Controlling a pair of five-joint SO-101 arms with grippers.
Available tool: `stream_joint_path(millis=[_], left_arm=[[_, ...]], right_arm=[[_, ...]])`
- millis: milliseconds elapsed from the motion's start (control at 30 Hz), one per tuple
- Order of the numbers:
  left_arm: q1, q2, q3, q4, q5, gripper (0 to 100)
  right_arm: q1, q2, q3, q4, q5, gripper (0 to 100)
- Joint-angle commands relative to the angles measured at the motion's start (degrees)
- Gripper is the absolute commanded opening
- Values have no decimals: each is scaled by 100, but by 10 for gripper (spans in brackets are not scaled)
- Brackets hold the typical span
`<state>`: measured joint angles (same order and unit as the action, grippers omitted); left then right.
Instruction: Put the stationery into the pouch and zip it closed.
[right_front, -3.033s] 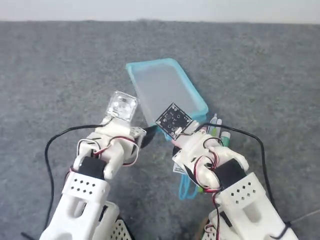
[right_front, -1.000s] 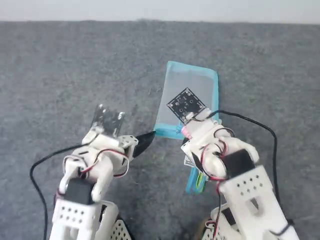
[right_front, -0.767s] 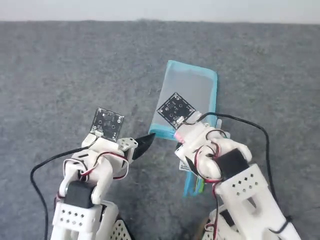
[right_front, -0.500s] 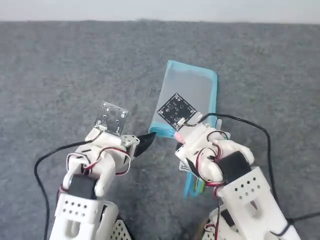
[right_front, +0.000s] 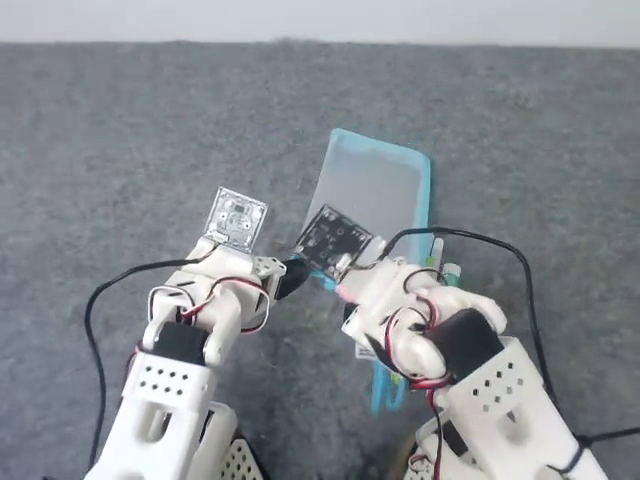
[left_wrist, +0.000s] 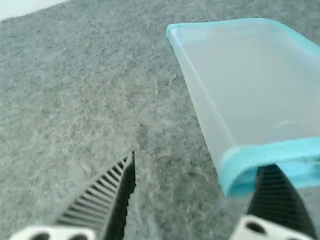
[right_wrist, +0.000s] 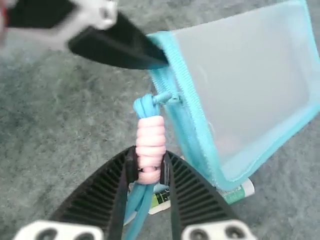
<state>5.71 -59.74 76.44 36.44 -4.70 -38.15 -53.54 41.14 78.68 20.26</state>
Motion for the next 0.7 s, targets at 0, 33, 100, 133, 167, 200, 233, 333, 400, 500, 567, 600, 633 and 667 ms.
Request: stream_joint_path(millis=[0,33,100,133,167,200,233,333,400,500,567,600,633,667], left_arm=[[35,281,-66,-492,-35,356],[35,334,-57,-615,-35,356],[35,431,-40,-782,-26,356],[35,484,-31,-844,-26,356],[35,527,-31,-897,-26,356],[44,589,-31,-967,-18,355],[44,651,-22,-1055,-18,352],[237,818,119,-1451,-35,293],[457,844,295,-1723,-53,241],[633,844,418,-1908,-62,152],[519,844,382,-1908,-26,81],[378,844,347,-1908,-18,50],[220,844,286,-1890,18,22],[18,844,215,-1820,167,9]], right_arm=[[-154,-224,-422,57,97,6],[-163,-277,-422,57,132,6],[-163,-470,-422,145,264,6],[-163,-602,-440,224,316,6],[-163,-743,-457,312,369,6],[-163,-875,-466,356,387,6],[-163,-954,-457,382,378,6],[-163,-1033,-290,365,396,6],[-154,-963,-158,312,387,6],[-119,-840,-44,242,387,6],[-110,-778,-35,242,396,6],[-92,-769,-35,242,396,6],[-4,-743,-35,242,396,6],[119,-734,-35,233,396,6]])
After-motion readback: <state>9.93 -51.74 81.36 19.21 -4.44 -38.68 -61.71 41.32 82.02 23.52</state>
